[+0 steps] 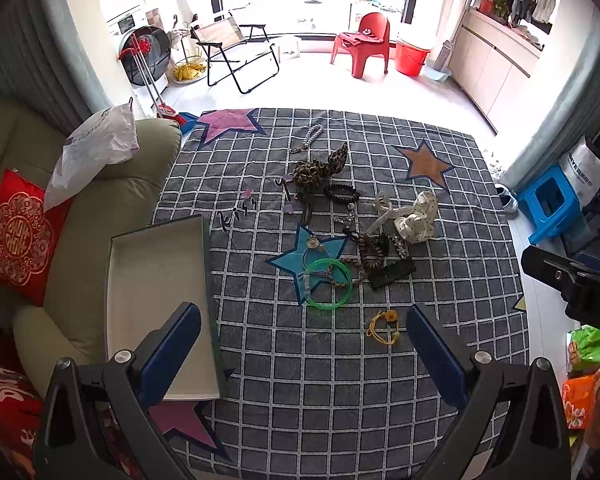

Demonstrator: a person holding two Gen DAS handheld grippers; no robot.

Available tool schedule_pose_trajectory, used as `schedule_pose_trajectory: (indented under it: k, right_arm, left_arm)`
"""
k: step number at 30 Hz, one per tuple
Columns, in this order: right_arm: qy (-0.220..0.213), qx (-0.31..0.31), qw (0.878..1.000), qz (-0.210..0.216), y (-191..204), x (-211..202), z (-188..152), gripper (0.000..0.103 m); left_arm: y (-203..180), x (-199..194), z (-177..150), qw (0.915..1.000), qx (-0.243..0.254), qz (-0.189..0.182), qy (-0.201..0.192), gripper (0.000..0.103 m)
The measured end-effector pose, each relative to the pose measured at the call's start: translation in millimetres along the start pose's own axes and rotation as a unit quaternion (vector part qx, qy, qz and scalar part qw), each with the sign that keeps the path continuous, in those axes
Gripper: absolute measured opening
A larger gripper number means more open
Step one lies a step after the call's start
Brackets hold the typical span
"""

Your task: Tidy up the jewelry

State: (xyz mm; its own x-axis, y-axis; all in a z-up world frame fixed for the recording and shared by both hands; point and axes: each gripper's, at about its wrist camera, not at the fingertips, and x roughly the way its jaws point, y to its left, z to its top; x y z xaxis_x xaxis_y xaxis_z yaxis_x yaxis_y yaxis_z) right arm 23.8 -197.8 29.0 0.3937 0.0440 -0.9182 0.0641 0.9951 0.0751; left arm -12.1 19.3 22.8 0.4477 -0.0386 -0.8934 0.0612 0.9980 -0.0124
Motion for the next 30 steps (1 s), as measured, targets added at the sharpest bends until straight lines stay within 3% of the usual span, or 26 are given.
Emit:
schedule_pose_trajectory:
  k: [30]
  right_arm:
    - [0.013, 0.000, 1.000, 0.010, -3, 14, 4, 0.103]
  left_arm:
    - [2, 18, -2, 0.9997, -0.002, 0.004, 0.026, 0.103]
